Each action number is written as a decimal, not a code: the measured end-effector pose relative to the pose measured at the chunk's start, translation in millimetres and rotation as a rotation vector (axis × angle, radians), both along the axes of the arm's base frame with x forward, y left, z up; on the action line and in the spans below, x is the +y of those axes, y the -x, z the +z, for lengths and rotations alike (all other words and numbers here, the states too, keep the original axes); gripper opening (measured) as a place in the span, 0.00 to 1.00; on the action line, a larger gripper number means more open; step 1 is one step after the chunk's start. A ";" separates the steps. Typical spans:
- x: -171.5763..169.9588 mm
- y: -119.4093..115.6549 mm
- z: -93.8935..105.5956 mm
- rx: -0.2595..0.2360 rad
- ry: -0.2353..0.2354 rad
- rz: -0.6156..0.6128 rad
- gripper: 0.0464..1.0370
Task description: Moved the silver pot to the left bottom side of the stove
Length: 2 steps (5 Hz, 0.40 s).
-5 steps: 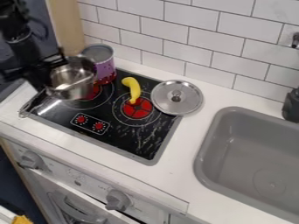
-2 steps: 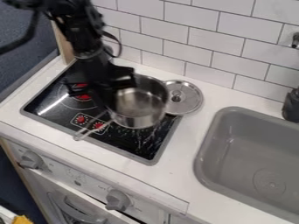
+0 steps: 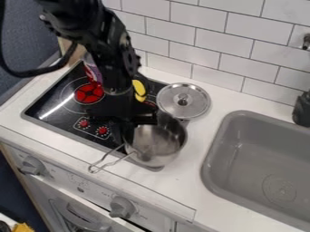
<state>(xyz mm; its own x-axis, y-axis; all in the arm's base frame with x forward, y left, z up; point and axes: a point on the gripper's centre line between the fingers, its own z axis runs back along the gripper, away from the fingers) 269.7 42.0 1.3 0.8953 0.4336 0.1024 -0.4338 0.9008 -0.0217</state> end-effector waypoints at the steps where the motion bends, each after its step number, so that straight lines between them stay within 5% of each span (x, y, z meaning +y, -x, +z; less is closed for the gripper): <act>1: -3.1 -0.4 -8.2 0.009 -0.012 -0.006 0.03; 2: -2.8 -0.5 -13.7 0.017 -0.034 -0.019 0.06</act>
